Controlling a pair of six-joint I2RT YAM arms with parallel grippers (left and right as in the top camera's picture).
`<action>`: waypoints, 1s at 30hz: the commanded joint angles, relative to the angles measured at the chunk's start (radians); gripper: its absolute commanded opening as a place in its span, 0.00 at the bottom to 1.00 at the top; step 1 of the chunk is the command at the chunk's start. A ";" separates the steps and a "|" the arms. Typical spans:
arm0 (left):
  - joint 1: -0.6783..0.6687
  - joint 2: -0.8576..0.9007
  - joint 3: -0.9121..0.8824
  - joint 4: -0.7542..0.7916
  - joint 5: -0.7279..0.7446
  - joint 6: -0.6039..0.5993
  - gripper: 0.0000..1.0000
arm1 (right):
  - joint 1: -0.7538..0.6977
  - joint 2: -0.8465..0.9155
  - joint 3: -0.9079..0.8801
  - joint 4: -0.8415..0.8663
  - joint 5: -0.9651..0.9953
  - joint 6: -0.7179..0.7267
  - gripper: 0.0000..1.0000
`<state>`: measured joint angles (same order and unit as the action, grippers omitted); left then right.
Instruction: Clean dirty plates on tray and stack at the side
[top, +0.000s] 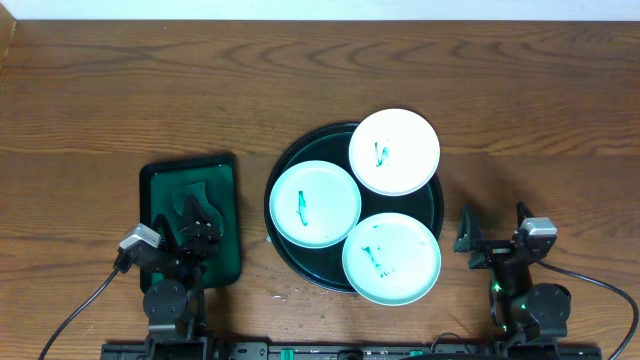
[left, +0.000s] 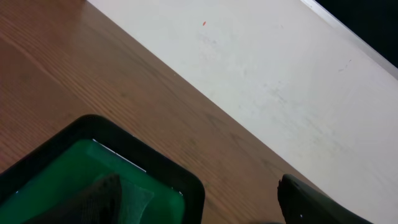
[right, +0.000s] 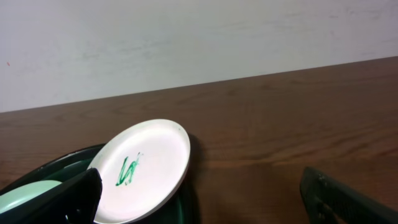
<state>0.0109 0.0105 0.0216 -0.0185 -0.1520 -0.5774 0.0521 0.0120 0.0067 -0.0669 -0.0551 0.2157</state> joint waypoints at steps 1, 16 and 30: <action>-0.004 0.001 -0.018 -0.040 -0.006 -0.001 0.80 | 0.008 -0.003 -0.001 -0.005 0.005 -0.015 0.99; -0.004 0.001 -0.018 -0.026 -0.006 -0.002 0.81 | 0.008 -0.003 -0.001 -0.005 0.005 -0.014 0.99; -0.004 0.255 0.217 -0.088 0.122 0.244 0.81 | 0.008 -0.003 -0.001 -0.005 0.005 -0.014 0.99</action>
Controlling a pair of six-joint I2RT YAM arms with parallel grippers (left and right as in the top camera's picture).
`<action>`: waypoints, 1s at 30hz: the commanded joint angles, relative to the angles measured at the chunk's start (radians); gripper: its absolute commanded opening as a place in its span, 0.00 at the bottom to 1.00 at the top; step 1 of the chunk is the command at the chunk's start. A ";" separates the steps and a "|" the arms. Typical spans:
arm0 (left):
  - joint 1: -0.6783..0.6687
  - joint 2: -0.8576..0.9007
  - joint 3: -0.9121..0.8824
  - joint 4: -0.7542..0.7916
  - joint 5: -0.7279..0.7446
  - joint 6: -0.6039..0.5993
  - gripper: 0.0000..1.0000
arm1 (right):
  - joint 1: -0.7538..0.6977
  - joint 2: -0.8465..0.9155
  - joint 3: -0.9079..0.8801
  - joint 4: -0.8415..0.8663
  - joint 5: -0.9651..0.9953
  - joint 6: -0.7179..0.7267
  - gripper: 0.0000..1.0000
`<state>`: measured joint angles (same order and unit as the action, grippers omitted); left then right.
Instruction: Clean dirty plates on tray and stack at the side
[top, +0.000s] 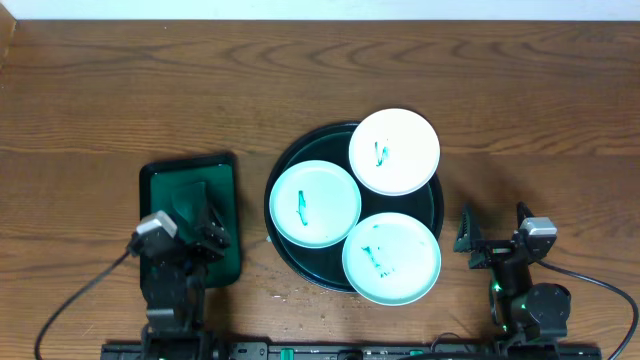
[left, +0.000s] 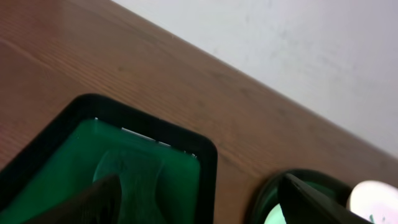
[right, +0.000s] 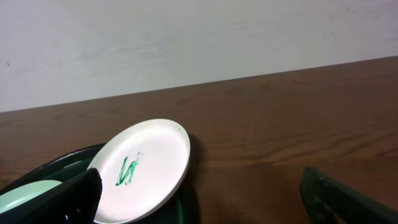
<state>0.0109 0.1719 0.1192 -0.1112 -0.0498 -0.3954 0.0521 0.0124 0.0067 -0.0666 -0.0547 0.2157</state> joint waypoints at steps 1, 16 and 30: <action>-0.004 0.151 0.163 -0.002 0.020 0.062 0.80 | 0.008 -0.004 -0.001 -0.005 0.005 -0.014 0.99; -0.004 0.954 0.897 -0.618 0.020 0.062 0.81 | 0.008 -0.004 -0.001 -0.005 0.005 -0.014 0.99; -0.004 1.035 0.905 -0.713 0.156 0.061 0.94 | 0.008 -0.001 0.011 0.028 -0.345 0.137 0.99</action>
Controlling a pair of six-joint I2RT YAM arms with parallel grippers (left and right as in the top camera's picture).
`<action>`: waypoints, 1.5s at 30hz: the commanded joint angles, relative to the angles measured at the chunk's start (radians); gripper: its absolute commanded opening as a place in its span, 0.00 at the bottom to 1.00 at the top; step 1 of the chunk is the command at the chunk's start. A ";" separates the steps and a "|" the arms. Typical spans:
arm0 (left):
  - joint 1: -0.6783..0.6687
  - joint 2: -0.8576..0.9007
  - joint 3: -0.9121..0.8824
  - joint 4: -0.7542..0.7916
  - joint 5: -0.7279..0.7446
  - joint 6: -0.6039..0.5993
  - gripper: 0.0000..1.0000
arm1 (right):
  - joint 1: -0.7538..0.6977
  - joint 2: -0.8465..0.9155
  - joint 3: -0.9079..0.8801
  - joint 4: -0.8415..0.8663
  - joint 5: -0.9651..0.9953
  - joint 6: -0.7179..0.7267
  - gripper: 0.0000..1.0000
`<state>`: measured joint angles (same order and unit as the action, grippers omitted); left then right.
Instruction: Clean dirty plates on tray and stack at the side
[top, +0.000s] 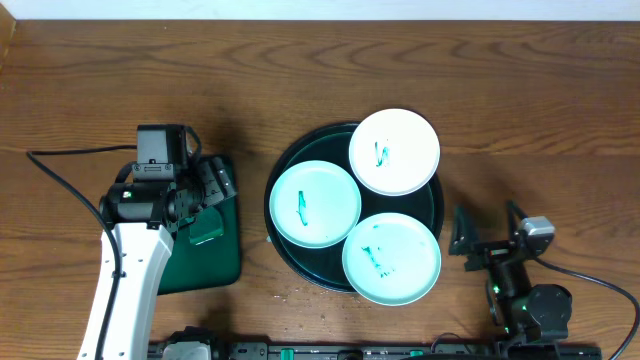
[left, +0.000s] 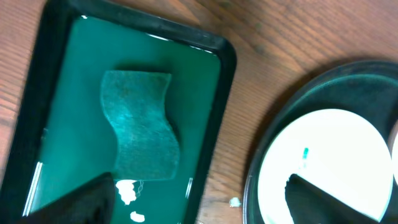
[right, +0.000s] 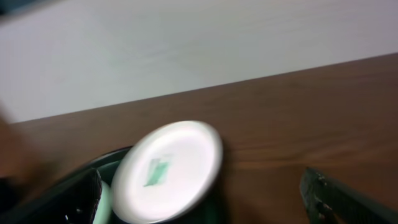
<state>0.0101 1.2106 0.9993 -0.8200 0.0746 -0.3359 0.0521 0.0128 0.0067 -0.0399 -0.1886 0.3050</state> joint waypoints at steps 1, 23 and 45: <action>-0.003 -0.003 0.025 -0.005 0.031 0.002 0.96 | 0.008 0.002 0.019 -0.006 -0.246 0.055 0.99; -0.003 -0.002 0.025 -0.005 0.031 0.002 0.96 | 0.218 1.325 1.199 -0.937 -0.382 -0.286 0.99; -0.003 -0.002 0.025 -0.006 0.031 0.002 0.96 | 0.554 1.849 1.508 -0.994 -0.103 -0.284 0.99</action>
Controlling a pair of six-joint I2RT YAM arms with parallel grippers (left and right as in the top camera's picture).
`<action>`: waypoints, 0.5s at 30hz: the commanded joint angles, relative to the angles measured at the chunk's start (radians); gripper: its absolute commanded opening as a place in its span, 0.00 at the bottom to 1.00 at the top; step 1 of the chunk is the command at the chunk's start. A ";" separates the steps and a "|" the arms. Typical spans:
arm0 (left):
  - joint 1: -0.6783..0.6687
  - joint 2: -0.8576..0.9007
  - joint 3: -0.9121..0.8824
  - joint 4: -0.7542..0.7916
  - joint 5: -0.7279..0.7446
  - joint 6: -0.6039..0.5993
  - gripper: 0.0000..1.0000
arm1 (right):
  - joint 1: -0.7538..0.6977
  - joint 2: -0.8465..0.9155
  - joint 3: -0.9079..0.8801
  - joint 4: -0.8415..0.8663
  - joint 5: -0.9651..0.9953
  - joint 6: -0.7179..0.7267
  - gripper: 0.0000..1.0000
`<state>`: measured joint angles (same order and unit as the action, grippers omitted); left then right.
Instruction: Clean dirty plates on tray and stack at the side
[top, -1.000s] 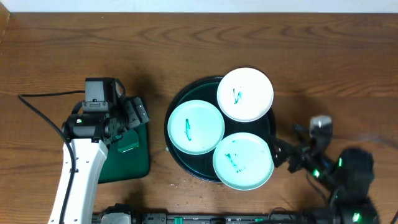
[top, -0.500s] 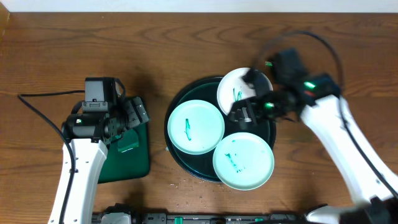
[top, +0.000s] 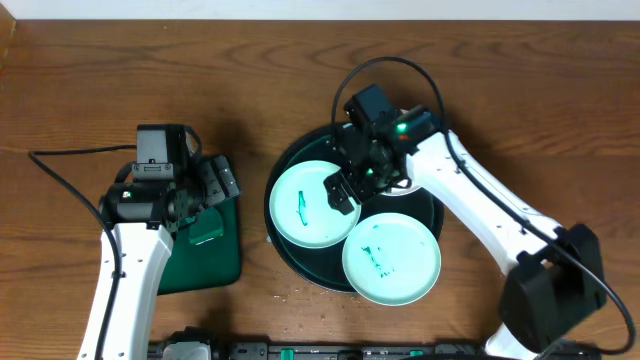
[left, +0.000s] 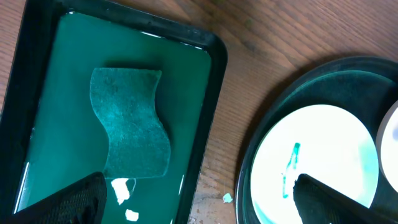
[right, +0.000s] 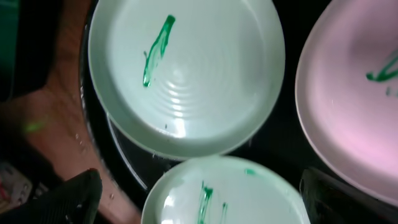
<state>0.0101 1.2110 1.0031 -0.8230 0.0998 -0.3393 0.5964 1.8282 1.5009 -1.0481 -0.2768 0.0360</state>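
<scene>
Three dirty plates lie on the round black tray (top: 283, 240). The pale green plate (right: 186, 74) has one green stroke, the front green plate (right: 230, 193) has green scribbles, and the white plate (right: 354, 93) has a green mark. My right gripper (right: 202, 205) hovers open above them, also seen from overhead (top: 358, 182). In the overhead view the right arm mostly hides the white plate. A green sponge (left: 129, 122) lies in the small green tray (left: 211, 93). My left gripper (left: 199, 208) hangs open above that tray's right edge.
Small white crumbs (left: 227, 198) lie on the wooden table (top: 120, 90) between the two trays. The left arm's cable (top: 70, 170) loops over the table at the left. The right arm (top: 480, 210) stretches across the round tray's right side.
My right arm has left its rest at the table's front right and now reaches over the round tray, gripper open above the plates. The left gripper has barely shifted over the sponge tray.
Both arms rested at the front edge, grippers open. Then the left arm had turned a little toward the trays. Then the left gripper hung over the green tray, looking down at the sponge, and the right wrist view blurred. Now the right gripper hangs over the plates.
</scene>
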 joint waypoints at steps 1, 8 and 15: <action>-0.003 -0.003 0.021 -0.003 0.006 0.006 0.96 | 0.010 0.053 0.014 0.029 -0.024 -0.014 0.99; -0.003 -0.003 0.021 -0.003 0.006 0.006 0.96 | -0.016 0.174 0.014 0.050 0.044 0.312 0.79; -0.003 -0.003 0.021 -0.003 0.006 0.006 0.96 | -0.013 0.237 0.014 0.063 0.070 0.342 0.74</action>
<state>0.0101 1.2110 1.0031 -0.8230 0.0998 -0.3393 0.5808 2.0552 1.5028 -0.9947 -0.2264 0.3225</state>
